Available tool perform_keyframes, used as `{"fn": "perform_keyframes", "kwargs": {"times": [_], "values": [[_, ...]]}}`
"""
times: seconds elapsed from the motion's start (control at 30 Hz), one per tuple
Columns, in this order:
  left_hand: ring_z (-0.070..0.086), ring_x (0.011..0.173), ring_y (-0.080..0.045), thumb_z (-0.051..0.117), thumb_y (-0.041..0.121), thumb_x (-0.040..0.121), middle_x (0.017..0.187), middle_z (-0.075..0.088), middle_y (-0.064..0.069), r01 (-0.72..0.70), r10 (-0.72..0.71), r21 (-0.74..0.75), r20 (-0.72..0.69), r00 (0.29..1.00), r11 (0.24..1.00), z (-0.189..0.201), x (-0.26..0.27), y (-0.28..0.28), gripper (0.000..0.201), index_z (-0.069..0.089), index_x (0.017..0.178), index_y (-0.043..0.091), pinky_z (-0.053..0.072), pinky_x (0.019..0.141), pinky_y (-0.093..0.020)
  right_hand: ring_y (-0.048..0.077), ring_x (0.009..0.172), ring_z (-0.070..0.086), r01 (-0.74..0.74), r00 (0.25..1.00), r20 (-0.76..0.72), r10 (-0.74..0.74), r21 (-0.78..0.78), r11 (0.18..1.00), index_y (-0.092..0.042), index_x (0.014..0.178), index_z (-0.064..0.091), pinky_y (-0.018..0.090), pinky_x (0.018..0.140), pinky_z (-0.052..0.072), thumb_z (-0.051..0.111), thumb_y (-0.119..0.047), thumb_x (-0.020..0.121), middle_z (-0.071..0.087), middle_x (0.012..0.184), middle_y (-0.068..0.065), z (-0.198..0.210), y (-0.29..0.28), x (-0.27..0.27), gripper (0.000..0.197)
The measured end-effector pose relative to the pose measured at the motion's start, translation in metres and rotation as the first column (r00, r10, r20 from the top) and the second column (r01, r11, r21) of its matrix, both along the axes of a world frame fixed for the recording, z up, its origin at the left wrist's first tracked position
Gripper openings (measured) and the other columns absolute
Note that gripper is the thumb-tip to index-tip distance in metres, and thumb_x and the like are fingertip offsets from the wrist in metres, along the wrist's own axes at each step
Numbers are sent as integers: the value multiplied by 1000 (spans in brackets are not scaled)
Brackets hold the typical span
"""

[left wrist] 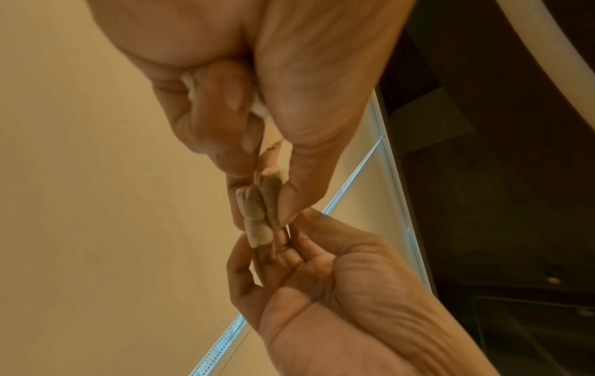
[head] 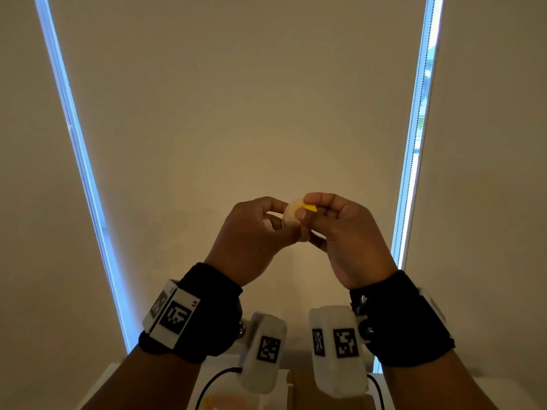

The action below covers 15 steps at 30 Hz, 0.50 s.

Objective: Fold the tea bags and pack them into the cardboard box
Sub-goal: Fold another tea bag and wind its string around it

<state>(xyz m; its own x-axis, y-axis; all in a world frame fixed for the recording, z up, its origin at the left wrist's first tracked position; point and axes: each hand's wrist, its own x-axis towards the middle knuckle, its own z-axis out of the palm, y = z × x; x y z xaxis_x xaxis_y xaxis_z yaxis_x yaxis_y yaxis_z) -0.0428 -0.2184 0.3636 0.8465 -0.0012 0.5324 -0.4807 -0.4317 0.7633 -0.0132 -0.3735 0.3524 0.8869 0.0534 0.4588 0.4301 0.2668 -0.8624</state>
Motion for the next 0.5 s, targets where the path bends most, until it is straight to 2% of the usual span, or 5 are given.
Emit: {"fn": "perform_keyframes", "kwargs": {"times": [0.13, 0.23, 0.3, 0.4, 0.5], "values": [[45, 51, -10, 68, 28, 96, 88, 71, -2, 50, -109, -301, -184, 977, 952, -6, 3, 5, 21, 69, 113, 16, 33, 47, -21, 20, 90, 74, -60, 998, 2, 60, 77, 995, -12, 98, 59, 37, 79, 58, 58, 3, 96, 67, 101, 11, 2, -3, 1, 15], [49, 63, -19, 61, 18, 91, 117, 67, -23, 119, -347, -694, -198, 917, 711, -6, 2, 11, 36, 65, 123, 2, 37, 52, -28, 31, 102, 74, -172, 985, 17, 171, 111, 979, -11, 100, 52, 46, 94, 54, 50, 5, 100, 62, 108, 16, 4, -7, -1, 17], [51, 67, -24, 58, 21, 82, 125, 64, -28, 154, -436, -788, -157, 886, 597, -3, -1, 15, 53, 59, 131, -2, 38, 54, -30, 31, 97, 75, -244, 970, 5, 245, 98, 965, -11, 104, 53, 44, 92, 58, 49, 6, 99, 66, 101, 10, 4, -9, -6, 18], [52, 73, -28, 44, 26, 94, 134, 61, -27, 174, -437, -784, -135, 889, 595, 2, -1, 16, 49, 55, 136, 3, 40, 56, -32, 23, 81, 74, -347, 938, -31, 346, -36, 937, -12, 113, 57, 36, 81, 61, 52, 4, 97, 73, 83, 0, 5, -8, -18, 23], [53, 87, -36, 49, 40, 87, 137, 60, -22, 172, -367, -692, -144, 919, 702, 7, -4, 10, 55, 55, 135, 14, 46, 55, -32, 22, 76, 72, -434, 900, -94, 425, -144, 889, -13, 122, 60, 36, 78, 61, 57, 1, 94, 75, 84, 2, 8, -4, -26, 31]]}}
